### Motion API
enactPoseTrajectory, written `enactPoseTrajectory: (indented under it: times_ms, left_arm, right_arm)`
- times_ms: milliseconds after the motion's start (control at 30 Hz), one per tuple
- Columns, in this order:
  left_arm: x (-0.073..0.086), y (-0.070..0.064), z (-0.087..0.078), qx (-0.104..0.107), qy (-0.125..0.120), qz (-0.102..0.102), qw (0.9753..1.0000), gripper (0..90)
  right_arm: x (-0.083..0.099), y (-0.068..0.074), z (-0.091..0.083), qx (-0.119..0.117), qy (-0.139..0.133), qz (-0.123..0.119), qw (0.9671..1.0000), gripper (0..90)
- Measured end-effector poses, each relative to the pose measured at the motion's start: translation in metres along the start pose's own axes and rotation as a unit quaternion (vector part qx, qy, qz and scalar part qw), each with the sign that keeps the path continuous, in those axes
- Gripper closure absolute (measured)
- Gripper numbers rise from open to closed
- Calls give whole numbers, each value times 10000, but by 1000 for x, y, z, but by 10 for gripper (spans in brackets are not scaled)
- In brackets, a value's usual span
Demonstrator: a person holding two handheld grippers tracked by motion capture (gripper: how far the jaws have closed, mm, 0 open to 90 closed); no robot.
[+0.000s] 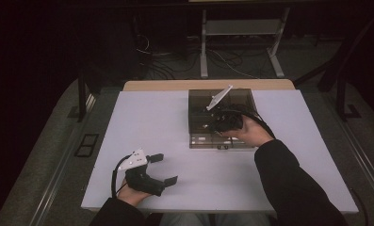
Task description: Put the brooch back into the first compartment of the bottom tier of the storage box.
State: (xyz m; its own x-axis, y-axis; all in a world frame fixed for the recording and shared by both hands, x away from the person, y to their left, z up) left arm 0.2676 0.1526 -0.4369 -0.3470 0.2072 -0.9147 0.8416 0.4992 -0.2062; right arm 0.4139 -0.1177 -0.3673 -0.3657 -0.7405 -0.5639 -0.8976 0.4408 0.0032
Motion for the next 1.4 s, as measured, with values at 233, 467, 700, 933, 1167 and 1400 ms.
enactPoseTrajectory:
  times_ms: [233,467,700,933,1167,1400]
  left_arm:
    - [0,0,0,2,-10,-19,10000,0]
    - [0,-1,0,10,-12,-8,10000,0]
    - [0,-1,0,9,-10,6,10000,0]
    - [0,-1,0,26,-12,7,10000,0]
    - [0,-1,0,28,-19,9,10000,0]
    - [0,-1,0,31,-17,11,10000,0]
  right_arm:
    - [-2,1,9,-12,5,19,10000,784]
    - [-3,0,19,-13,34,30,10000,784]
    - [-5,1,30,-40,44,114,9999,784]
    - [-6,2,37,-54,38,144,9999,784]
    - [-6,3,43,-53,68,183,9998,784]
    - [-6,3,51,-86,96,198,9997,784]
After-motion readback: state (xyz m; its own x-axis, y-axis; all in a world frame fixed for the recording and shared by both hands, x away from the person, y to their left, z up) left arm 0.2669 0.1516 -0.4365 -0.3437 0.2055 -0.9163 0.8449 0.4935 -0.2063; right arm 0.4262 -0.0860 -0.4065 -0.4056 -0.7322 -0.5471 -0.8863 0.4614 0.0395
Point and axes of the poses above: each handheld gripper's, and its own axes: z roughly forward along the jaws, x roughly out of its underside, y roughly to its left, the point moved 2 cm from there along z, roughly forward along the jaws, and after that the axes turned 1 degree about z, right-handed, at the moved point
